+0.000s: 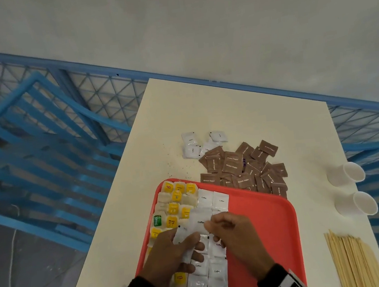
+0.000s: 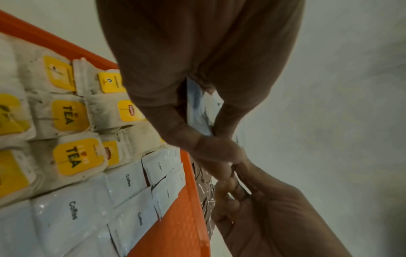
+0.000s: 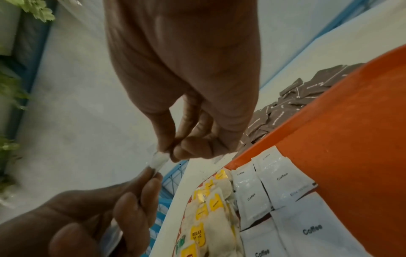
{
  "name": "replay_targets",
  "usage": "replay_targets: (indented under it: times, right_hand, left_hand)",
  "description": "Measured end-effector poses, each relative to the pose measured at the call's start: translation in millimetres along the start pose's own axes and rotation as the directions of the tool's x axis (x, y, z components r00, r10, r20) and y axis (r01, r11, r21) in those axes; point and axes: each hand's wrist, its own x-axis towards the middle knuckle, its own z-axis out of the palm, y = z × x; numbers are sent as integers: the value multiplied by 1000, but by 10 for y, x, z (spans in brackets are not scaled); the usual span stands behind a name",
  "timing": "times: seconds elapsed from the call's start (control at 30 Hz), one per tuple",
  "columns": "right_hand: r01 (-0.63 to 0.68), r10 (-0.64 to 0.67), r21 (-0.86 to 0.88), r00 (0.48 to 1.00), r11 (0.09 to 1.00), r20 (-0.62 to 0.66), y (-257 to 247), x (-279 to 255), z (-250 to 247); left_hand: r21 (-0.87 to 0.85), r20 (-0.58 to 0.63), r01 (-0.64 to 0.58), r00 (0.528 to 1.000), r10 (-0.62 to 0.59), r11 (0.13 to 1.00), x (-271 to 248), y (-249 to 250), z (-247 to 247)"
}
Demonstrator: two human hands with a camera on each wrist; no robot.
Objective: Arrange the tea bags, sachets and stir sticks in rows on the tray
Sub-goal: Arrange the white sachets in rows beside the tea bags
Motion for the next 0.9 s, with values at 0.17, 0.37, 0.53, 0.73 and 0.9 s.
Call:
replay_targets:
  times: [0.17,0.37,0.53,0.73,0.9]
  right_hand:
    - [-39,42,23,988,999,-149,116,435,-111]
    - [-146,111,-193,978,970,-179,239,1057,-211]
    - [-168,129,-248,978,954,-164,257,1167,-141]
    - [-126,61,-291,973,949,-221,147,1042,-139]
    - [20,-93,-339,975,941,-202,-69,750,-201]
  left_hand:
    - [47,-37,19,999,-17,999,60,-3,-52]
    - [98,-71,77,995,-70,992,-17,-76,-265]
    - [80,-106,70,992,-61,994,-62,-125,-425]
    - [28,-43,47,998,-46,999,-113,-72,-448]
    - [-21,43,-33,998,34,999,-206,54,-326]
